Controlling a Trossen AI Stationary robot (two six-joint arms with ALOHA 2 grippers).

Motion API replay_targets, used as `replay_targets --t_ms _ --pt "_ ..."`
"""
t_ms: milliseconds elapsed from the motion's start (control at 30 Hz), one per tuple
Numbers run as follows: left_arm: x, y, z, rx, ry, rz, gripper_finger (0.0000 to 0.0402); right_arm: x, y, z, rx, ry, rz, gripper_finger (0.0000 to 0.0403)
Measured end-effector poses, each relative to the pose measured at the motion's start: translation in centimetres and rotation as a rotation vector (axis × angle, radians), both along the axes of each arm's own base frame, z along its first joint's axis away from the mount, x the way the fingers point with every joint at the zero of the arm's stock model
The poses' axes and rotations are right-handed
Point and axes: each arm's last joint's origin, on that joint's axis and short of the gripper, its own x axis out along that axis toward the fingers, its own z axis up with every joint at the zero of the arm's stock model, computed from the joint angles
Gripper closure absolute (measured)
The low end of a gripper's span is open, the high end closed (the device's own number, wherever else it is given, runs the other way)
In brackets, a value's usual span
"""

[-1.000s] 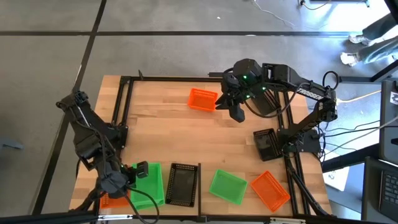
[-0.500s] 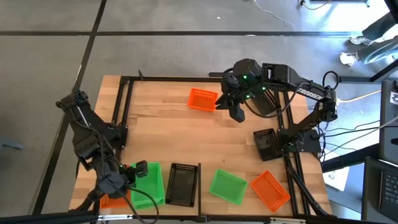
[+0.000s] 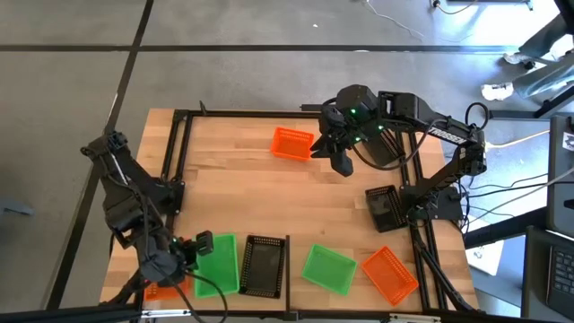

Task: Stack baskets on shelf by color
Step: Stack the top green basket on top of the other green basket on the shelf, then stack the top black basket on top of the other black basket on the shelf

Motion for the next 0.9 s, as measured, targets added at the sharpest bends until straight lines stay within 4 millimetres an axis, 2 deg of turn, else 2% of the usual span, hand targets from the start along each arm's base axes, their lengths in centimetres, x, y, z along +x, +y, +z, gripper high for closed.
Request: replay_targets --t_ms 167,333,567,733,900 --pt "0.3 0.3 0.2 0.085 -0.093 0.035 0.0357 0.0 0.0 0.0 0.000 0.000 0.000 0.0309" --pt "-0.3 1.1 3.0 -0.003 -0.163 0.120 0.0357 0.0 0.0 0.0 0.000 0.000 0.000 0.0309" --pt "-0.5 4.4 6.6 -0.102 -0.311 0.545 0.0357 -0.9 0.1 0.6 -0.047 -0.020 0.035 0.0308" --pt "-0.7 7.6 7.6 -0.189 -0.363 0.821 0.0357 -1.7 0.0 0.5 -0.115 0.009 0.085 0.0308" --pt "-0.4 10.6 8.3 -0.297 -0.386 1.057 0.0357 -2.7 -1.0 0.2 -0.135 0.076 0.072 0.0308"
